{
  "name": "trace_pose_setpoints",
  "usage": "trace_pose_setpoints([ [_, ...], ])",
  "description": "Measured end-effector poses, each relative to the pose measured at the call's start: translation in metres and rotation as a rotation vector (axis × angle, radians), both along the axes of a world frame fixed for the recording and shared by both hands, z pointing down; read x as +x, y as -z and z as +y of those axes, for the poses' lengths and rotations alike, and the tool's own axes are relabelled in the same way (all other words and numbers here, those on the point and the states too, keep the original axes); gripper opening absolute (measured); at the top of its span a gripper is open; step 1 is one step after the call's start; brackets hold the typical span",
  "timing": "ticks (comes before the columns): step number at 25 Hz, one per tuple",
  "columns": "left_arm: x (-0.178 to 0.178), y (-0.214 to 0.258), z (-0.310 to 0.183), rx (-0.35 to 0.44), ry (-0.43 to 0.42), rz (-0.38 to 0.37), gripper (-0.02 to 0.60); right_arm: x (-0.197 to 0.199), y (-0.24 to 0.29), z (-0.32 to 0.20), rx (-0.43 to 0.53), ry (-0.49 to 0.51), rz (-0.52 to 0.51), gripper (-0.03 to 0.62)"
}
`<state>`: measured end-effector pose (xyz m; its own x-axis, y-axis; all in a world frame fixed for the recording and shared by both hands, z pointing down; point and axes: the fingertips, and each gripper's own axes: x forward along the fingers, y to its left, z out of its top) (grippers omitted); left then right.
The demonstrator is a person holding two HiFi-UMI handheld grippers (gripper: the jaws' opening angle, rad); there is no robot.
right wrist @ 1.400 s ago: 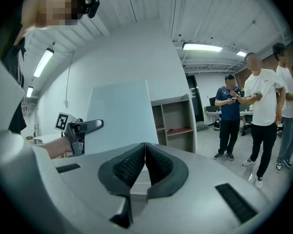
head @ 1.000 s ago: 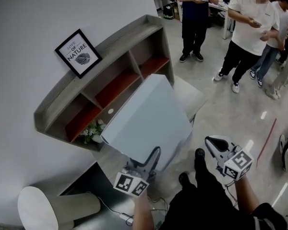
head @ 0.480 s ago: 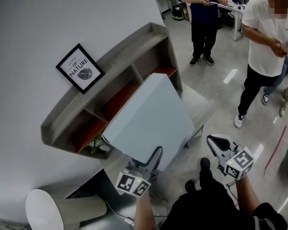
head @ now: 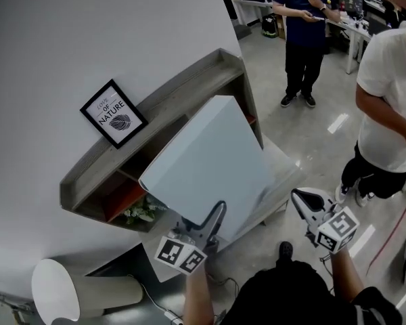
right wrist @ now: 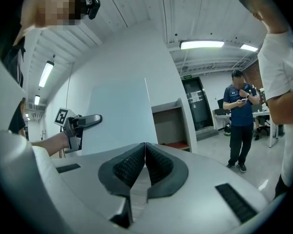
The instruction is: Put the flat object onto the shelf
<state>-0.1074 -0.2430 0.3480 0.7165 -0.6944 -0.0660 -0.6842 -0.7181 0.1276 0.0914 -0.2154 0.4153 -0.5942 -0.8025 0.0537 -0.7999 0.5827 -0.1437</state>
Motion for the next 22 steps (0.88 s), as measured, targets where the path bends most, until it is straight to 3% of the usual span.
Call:
trace_pose_setpoints([
  [7, 0.027, 0.027, -0.031, 0.034, 0.049, 0.002, 0.301, 0.031, 0.002, -0.032, 0.019, 0.055, -0.008, 0.014],
  [12, 0.037, 0.042, -0.04, 0.046, 0.083, 0.045, 0.301, 0.045, 0.001, -0.043, 0.021, 0.081, -0.015, 0.014],
  [22, 0.031, 0.088, -0.066, 0.116, 0.112, -0.028, 0.301, 0.043, 0.01, -0.045, 0.035, 0.107, -0.042, 0.014],
])
